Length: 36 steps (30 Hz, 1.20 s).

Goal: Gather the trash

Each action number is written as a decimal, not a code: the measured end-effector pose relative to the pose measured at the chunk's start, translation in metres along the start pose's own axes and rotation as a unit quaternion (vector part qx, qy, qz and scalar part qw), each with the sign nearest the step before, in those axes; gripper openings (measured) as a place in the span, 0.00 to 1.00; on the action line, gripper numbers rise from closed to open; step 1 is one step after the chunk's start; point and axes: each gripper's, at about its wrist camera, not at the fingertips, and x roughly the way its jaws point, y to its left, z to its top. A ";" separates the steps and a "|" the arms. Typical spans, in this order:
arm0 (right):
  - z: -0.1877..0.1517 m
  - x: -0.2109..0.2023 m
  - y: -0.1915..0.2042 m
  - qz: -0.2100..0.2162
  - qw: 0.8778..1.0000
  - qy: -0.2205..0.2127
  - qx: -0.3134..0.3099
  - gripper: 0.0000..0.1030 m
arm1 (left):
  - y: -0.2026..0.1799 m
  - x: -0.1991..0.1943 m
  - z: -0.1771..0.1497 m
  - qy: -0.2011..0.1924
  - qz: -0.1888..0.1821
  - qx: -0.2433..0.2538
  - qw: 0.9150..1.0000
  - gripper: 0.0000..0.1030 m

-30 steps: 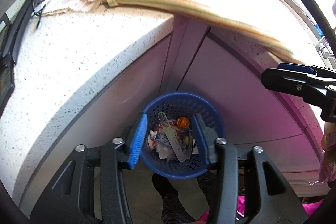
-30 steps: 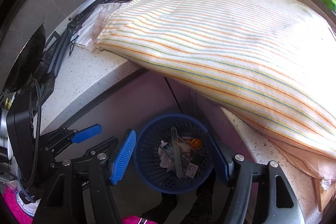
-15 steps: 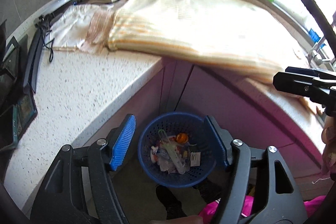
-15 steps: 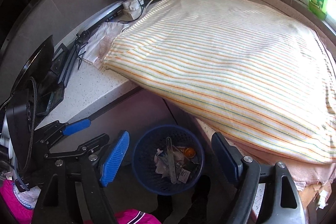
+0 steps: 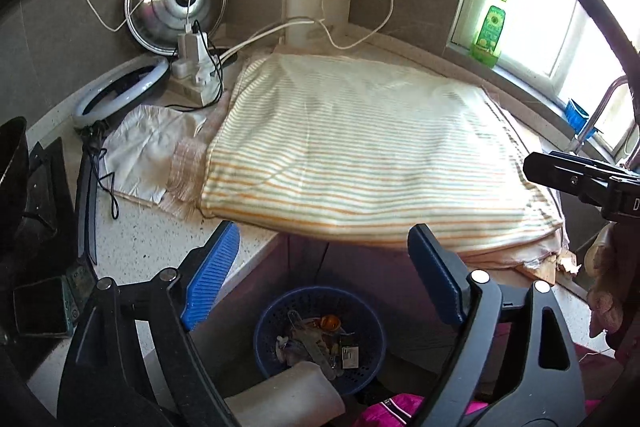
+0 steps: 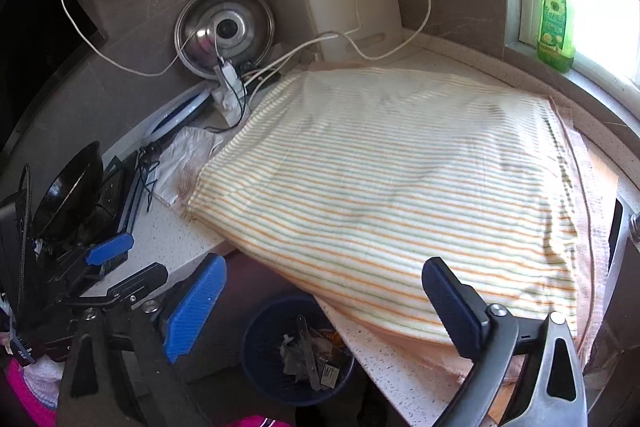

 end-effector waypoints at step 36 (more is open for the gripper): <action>0.028 -0.049 -0.005 -0.013 0.997 -0.080 -0.018 1.00 | -0.035 -0.042 0.061 -0.082 -0.004 -0.013 0.997 0.99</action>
